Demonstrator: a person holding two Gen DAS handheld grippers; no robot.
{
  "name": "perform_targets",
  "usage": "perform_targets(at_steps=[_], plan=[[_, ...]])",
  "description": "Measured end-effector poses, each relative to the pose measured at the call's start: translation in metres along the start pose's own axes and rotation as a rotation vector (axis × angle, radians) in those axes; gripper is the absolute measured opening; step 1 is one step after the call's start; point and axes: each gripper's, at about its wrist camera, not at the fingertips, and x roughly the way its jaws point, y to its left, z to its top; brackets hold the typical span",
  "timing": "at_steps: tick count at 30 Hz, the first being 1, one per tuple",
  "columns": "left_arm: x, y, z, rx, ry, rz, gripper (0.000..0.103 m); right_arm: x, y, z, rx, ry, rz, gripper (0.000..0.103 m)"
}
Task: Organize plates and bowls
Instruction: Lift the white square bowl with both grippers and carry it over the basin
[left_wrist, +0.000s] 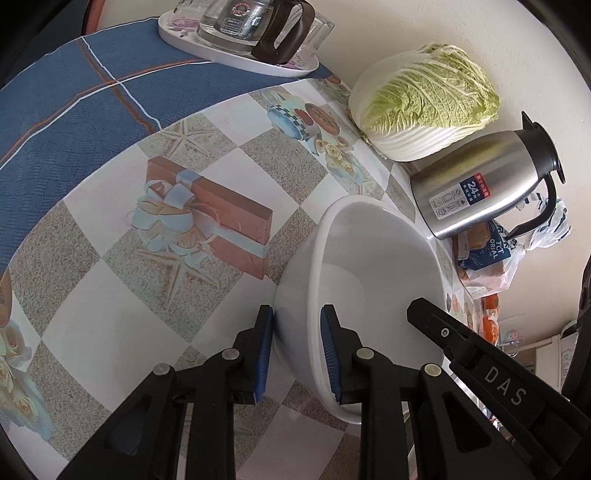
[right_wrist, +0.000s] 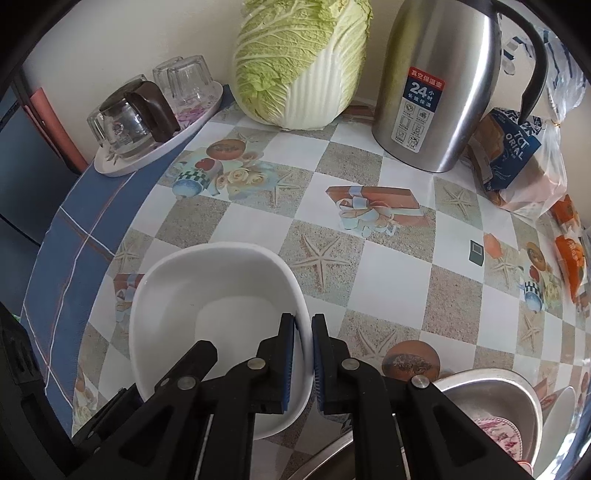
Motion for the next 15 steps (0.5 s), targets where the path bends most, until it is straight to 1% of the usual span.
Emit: perform_targets(at_steps=[4,10,15], plan=[[-0.01,-0.001,0.002,0.016,-0.014,-0.013,0.025,-0.012,0.006,-0.003,-0.015,-0.028,0.002,0.011],[-0.036,-0.014,0.003,0.068,-0.051,-0.038,0.024,-0.043,0.001,-0.011,0.011,-0.073,0.028,0.011],[-0.06,-0.035,-0.004,0.13,-0.08,-0.011,0.024,-0.074,-0.005,-0.019,0.03,-0.117,0.034,0.011]])
